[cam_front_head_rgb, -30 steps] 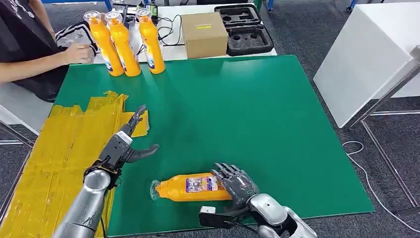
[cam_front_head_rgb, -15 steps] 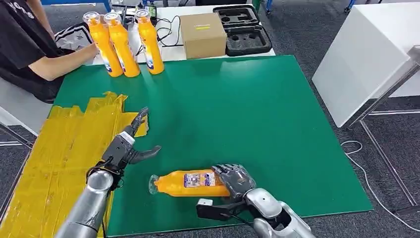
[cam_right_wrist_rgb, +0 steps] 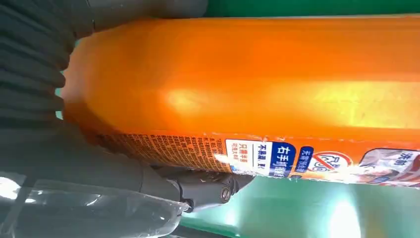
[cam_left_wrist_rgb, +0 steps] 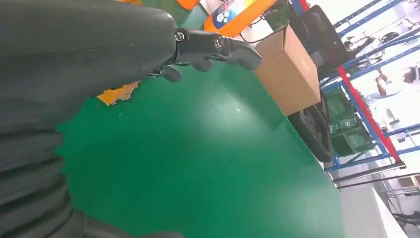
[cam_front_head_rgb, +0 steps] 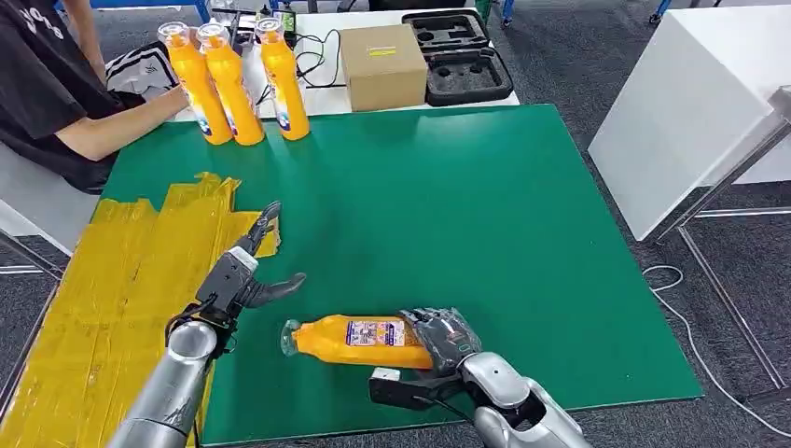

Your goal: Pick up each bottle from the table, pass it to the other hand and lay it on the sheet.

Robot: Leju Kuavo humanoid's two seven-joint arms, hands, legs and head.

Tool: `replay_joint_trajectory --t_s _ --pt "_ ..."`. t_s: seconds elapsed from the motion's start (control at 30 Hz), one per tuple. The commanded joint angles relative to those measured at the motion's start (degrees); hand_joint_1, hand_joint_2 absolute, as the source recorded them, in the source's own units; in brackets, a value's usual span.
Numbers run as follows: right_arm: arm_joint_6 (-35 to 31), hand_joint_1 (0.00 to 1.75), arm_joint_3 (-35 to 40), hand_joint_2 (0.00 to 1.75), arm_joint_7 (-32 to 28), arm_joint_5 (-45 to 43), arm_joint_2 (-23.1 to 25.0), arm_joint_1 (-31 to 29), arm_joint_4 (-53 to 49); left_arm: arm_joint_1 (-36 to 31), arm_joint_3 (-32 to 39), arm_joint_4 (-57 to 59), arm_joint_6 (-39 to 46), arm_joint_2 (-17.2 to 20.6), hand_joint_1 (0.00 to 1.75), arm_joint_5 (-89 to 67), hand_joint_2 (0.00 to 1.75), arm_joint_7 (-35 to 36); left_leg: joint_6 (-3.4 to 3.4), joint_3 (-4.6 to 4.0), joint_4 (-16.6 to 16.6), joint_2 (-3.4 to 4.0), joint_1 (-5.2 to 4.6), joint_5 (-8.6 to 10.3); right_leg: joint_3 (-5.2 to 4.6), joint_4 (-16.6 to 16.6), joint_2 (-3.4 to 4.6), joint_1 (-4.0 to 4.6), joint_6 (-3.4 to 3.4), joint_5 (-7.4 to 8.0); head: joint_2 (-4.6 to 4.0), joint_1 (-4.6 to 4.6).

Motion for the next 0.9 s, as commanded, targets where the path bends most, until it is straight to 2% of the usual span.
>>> replay_joint_trajectory --t_s 0.03,0.33,0.37,0.47,0.5,0.57,0.7,0.8,0.9 --pt "-0.41 1.75 -2.04 1.75 -0.79 -1.28 0.66 1.04 3.69 -2.07 -1.06 2.6 0.08 -0.3 0.0 -0.13 1.75 0.31 -0.1 0.24 -0.05 -0.16 0.06 -0.05 0.31 -0.08 -0.25 0.07 -0.09 -0.08 0.0 0.0" --pt "-11.76 1.75 -14.88 1.75 -4.26 -11.53 4.45 5.47 -4.49 0.17 -1.21 -2.31 0.57 -0.74 0.0 -0.08 1.75 1.53 -0.1 0.11 0.01 -0.09 0.02 -0.08 0.17 0.03 -0.16 0.03 -0.08 -0.1 0.0 0.0" --pt "-14.01 1.75 -17.15 1.75 -5.47 -13.71 5.14 6.94 -6.35 -0.02 -1.62 -3.97 -0.02 -0.63 0.0 -0.55 1.75 2.94 -0.09 0.02 0.02 -0.11 0.01 -0.07 0.1 0.05 -0.16 0.03 -0.07 -0.09 0.0 0.0" --pt "-15.47 1.75 -18.66 1.75 -6.23 -14.87 5.46 7.88 -7.67 -1.05 -1.76 -5.67 -0.8 -0.76 0.0 -0.72 1.75 4.79 -0.12 0.02 0.07 -0.2 0.05 -0.11 0.13 0.07 -0.27 0.07 -0.09 -0.14 0.0 0.0" --pt "-18.67 1.75 -21.28 1.75 -8.15 -18.27 6.75 9.1 -8.81 -2.46 -2.26 -6.83 -1.59 -0.62 0.0 0.85 1.75 4.65 -0.1 0.01 0.04 -0.23 0.04 -0.08 0.12 0.04 -0.27 0.06 -0.07 -0.12 0.0 0.02" --pt "-21.07 1.75 -23.16 1.75 -9.09 -20.3 7.16 9.89 -9.72 -4.31 -3.05 -7.61 -2.18 -0.44 0.0 2.22 1.75 5.9 -0.09 -0.09 0.08 -0.37 0.06 -0.08 0.09 0.07 -0.31 0.07 -0.06 -0.12 0.0 0.02" --pt "-25.03 1.75 -25.86 1.75 -11.68 -24.37 7.71 11.49 -11.44 -5.6 -5.28 -8.57 -4.56 -0.94 0.0 8.84 1.75 7.7 -0.07 -0.22 0.04 -0.42 0.03 0.0 -0.05 0.05 -0.34 0.03 -0.04 -0.06 0.0 0.0" --pt "-25.1 1.75 -25.86 1.75 -11.7 -24.41 7.58 11.53 -11.63 -5.76 -5.76 -8.47 -4.23 -0.96 0.0 9.07 1.75 7.95 -0.11 -0.04 0.06 -0.48 0.03 -0.07 0.13 0.06 -0.51 0.05 -0.07 -0.16 0.0 0.02" --pt "-27.07 1.75 -26.47 1.75 -12.7 -26.06 7.95 11.76 -11.7 -6.36 -7.71 -7.15 -5.35 -0.78 0.0 13.46 1.75 8.92 -0.09 0.0 0.01 -0.3 0.0 -0.08 0.12 0.02 -0.25 0.02 -0.06 -0.11 0.0 0.0"
